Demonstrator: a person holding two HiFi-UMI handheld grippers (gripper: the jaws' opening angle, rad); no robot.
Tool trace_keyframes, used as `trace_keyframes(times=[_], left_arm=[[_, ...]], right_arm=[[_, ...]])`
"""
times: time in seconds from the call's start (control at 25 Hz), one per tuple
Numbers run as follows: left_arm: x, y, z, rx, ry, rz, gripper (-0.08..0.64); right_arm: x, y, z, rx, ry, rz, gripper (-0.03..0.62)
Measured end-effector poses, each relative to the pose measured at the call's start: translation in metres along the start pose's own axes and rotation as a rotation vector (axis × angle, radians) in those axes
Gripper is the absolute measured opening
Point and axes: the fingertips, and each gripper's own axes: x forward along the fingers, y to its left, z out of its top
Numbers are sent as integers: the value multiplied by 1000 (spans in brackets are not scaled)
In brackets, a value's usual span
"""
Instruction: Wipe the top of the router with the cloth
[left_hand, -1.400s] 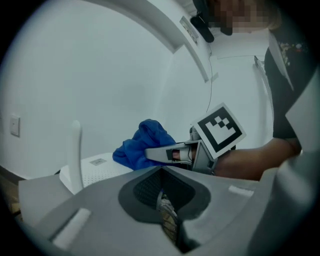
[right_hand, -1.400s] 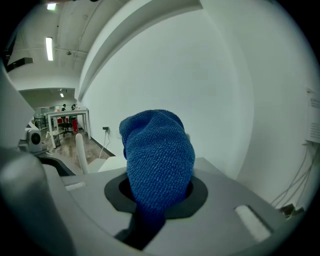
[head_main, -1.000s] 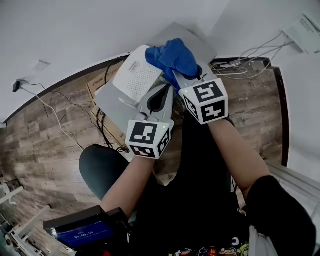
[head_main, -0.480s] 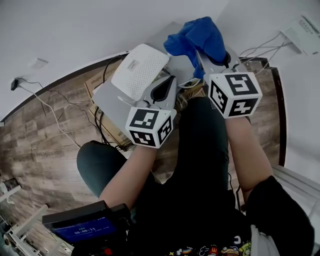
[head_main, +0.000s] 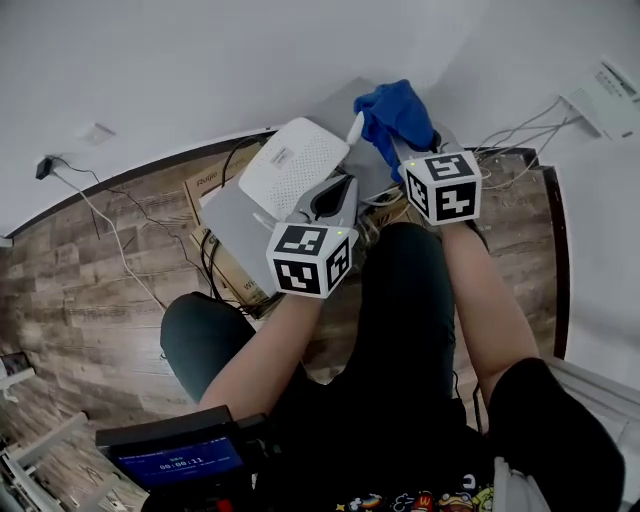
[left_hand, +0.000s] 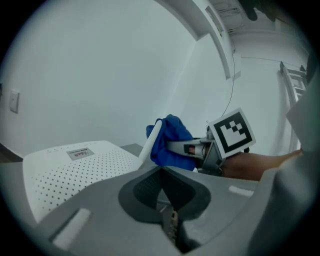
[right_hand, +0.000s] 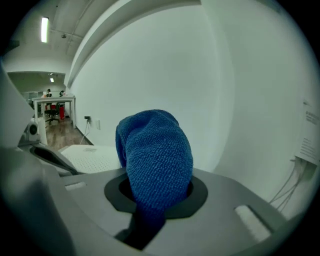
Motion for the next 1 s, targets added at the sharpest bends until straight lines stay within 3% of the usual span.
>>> trace_keyframes(times=[0.16,0.56,0.72,1.0], left_arm=[[3,0,-2,22,34,-10,0],[6,5,0,16,49,-33,0],[6,3,1,19,43,-38,0],[3,2,0,9,40,-47,0]], right_arm=[[20,30,-13,-25,45,90,103],[24,50,-45,23,137,205,103],[20,51,-44,7,125,195,103],[0,49,-9,28,30,175,101]])
